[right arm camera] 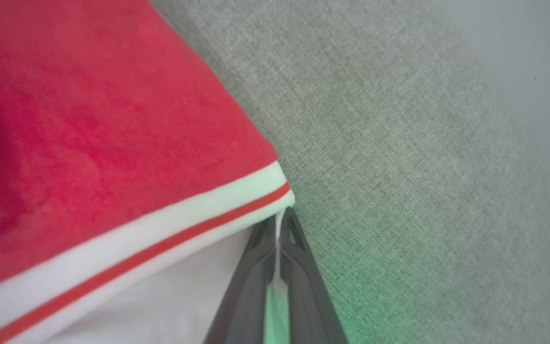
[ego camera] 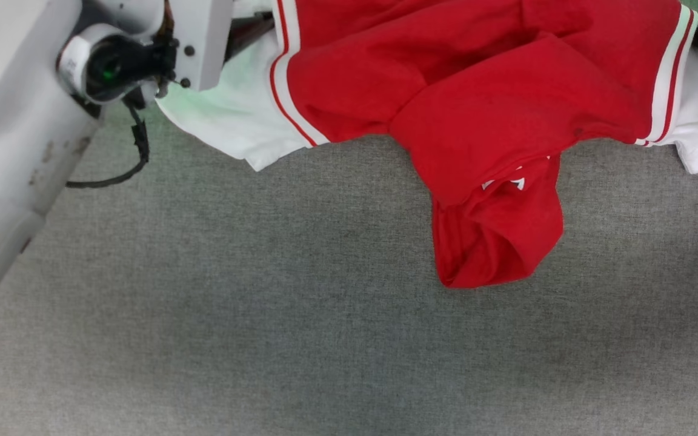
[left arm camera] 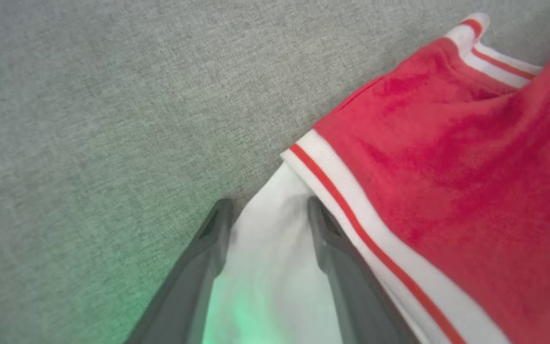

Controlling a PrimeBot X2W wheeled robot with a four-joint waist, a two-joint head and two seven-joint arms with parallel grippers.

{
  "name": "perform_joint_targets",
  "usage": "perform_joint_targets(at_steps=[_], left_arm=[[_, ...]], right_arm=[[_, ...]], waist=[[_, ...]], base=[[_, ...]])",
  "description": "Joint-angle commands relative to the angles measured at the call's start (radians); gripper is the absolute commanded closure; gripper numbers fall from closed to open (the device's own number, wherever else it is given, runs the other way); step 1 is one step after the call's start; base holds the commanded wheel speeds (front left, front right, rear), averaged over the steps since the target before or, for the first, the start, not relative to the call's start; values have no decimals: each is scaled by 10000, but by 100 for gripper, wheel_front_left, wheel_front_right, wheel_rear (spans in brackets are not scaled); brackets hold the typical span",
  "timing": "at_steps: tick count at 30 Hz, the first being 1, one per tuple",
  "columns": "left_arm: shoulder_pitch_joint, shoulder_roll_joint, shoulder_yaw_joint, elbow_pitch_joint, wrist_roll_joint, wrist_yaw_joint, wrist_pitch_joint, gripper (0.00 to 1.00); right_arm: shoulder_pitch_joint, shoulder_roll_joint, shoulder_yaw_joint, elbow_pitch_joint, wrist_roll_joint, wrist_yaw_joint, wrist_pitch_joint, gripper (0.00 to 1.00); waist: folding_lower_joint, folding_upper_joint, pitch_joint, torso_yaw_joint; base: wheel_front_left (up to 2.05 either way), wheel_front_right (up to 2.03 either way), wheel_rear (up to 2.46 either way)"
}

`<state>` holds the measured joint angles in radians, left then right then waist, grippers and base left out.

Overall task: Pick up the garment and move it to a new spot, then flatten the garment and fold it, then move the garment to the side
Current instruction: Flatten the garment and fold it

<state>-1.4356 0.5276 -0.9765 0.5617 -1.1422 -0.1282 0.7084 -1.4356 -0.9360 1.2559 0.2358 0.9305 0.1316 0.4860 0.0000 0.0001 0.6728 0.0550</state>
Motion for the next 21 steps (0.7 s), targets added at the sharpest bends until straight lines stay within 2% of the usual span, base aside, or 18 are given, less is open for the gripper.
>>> perform_joint_targets(at_steps=[1,6,14,21], left_arm=[[540,-213,-450,56,-239,-34,179,100],[332,44,-379,-177,-699,-32,-1116,100],[-468,177,-84,114,-526,-30,-4437,100],[-1902,-437,456,1825,72,-22,-7307,100]], right_arm=[[398,295,437,216,-91,-18,4,100],[22,236,336,400,264,-18,-848,100],[-941,119,-36,1401,564,-18,-2382,100],[-2335,1102,-1308,3909,-151,-18,-3850,100]], waist=[[0,-1,-13,-14],[0,-1,-250,-22],[0,-1,-810,-116],[0,-1,-1062,-261]], base=[[0,0,0],[0,0,0],[0,0,0],[0,0,0]])
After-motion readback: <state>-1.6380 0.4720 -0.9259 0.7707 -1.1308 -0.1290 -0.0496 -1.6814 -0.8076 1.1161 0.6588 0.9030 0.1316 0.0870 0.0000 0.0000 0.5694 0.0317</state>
